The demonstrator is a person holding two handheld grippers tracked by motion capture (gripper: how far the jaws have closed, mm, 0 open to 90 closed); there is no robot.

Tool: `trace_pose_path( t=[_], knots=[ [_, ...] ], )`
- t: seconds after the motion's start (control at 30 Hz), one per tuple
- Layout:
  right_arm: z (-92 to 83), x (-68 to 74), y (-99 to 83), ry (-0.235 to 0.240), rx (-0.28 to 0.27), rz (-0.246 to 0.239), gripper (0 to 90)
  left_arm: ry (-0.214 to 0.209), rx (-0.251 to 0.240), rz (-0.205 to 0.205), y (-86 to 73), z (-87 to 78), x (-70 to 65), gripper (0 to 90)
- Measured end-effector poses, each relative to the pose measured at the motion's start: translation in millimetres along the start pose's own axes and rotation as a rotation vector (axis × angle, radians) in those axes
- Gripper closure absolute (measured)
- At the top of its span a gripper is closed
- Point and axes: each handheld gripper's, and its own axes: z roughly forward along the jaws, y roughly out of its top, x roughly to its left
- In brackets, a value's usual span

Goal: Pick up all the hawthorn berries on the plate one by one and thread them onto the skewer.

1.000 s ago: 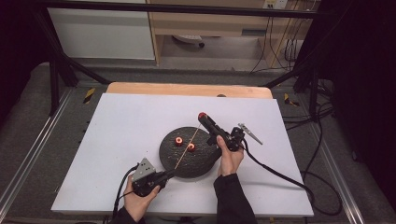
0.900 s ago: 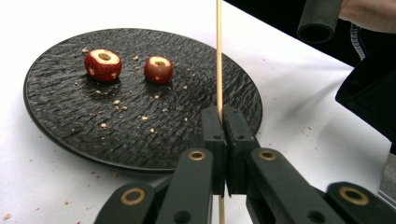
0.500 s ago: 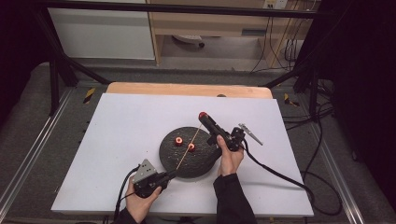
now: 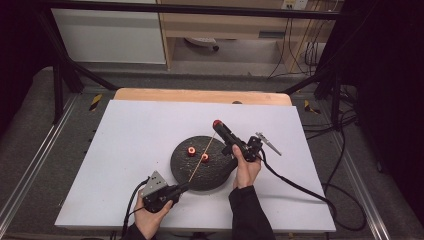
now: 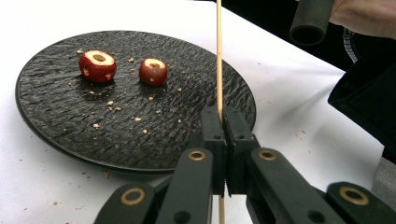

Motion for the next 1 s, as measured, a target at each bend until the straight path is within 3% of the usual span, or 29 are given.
trace_pose_path(
  t=[0.4,0.67,1.0],
  knots=[
    [0.3,-0.4,-1.8,0.007,0.0,0.014,61.1,0.001,-0.007,-0.009,-0.1,2.0,-1.1,88.3],
    [0.9,-1.1,-3.7,0.011,-0.019,0.046,61.2,-0.005,-0.037,-0.048,1.4,6.9,-4.6,88.2],
    [0.1,-1.5,-7.1,0.008,-0.038,0.032,61.3,-0.01,-0.023,-0.094,6.1,18.2,-11.9,88.4]
  ],
)
